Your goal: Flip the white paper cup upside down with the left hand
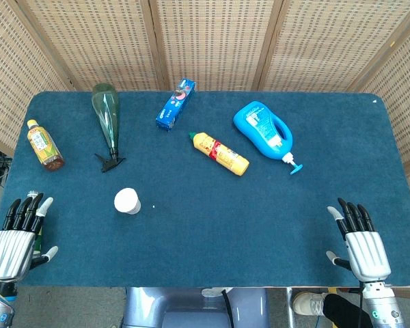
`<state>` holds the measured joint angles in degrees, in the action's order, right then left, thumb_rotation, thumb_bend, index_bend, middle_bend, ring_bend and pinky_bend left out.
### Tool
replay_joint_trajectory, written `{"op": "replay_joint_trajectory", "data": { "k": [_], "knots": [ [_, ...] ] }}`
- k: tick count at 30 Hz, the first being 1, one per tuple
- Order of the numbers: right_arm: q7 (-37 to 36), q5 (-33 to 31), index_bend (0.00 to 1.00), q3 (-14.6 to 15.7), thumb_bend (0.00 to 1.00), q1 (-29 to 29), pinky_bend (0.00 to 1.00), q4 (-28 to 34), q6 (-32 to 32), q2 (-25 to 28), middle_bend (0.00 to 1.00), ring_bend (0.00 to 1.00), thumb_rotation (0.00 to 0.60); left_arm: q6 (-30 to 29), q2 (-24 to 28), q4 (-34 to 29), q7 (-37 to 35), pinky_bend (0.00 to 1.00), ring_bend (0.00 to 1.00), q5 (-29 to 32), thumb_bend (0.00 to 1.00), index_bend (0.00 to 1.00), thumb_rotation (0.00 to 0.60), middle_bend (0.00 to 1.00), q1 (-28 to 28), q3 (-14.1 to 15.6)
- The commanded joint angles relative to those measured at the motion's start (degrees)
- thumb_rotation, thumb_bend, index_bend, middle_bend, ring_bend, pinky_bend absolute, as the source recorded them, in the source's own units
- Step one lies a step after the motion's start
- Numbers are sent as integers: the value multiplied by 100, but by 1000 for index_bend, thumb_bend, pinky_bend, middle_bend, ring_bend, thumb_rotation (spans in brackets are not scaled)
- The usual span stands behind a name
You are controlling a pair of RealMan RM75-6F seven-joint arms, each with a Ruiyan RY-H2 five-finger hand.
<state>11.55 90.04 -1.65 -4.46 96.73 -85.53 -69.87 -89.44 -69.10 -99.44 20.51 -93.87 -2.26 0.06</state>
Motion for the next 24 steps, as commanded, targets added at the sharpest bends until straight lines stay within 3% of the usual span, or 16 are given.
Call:
{"op": "replay_joint_trajectory", "data": {
  "k": [1,24],
  "knots": [
    [-1,2,0,5,80,1,0,-2,3,-1,0,0,600,13,0,1,12,0,0,13,88,0,600,0,-2,2],
    [-5,-54,0,35,79,-1,0,12,88,-10,0,0,600,189,-50,-31,95,0,0,72,98,0,600,0,-107,-23]
  ]
}}
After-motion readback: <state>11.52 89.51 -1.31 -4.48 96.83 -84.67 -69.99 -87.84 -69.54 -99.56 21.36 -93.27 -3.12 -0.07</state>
